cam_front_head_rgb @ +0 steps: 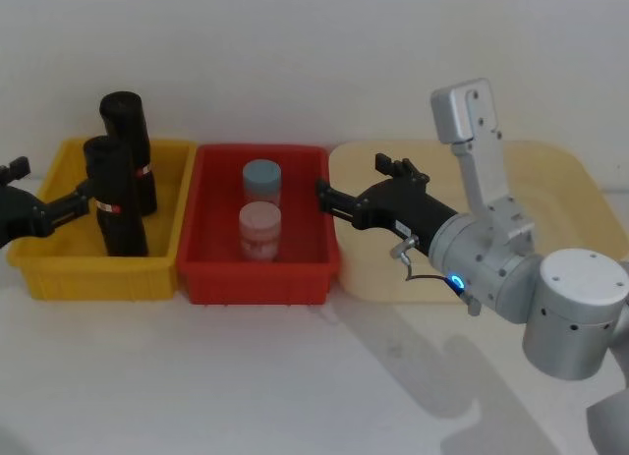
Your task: Pick up the garbage bag with the one hand and transfer it to the other hand.
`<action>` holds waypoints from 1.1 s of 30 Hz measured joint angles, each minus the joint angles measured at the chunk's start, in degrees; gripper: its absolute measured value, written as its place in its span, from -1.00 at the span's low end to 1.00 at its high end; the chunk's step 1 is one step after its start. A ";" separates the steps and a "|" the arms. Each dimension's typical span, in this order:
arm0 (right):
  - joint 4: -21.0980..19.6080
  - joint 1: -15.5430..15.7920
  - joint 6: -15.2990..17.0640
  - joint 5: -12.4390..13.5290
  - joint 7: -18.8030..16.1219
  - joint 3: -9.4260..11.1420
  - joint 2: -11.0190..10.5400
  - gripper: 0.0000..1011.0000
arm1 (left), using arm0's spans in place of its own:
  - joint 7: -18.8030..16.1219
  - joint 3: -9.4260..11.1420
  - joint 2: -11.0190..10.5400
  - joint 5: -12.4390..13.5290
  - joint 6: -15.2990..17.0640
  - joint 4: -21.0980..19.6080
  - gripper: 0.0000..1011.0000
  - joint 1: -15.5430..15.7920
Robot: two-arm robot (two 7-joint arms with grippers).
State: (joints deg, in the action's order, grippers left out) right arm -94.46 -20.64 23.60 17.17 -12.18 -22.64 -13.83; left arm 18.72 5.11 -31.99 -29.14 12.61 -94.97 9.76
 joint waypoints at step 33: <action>4.92 -1.24 -3.29 -2.31 -2.43 1.09 -0.82 0.98 | 3.73 8.22 5.35 3.29 -4.31 18.05 0.98 14.98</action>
State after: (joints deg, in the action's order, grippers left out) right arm -89.53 -21.87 20.32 14.86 -14.61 -21.55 -14.65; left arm 22.44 13.32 -26.65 -25.85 8.30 -76.92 24.74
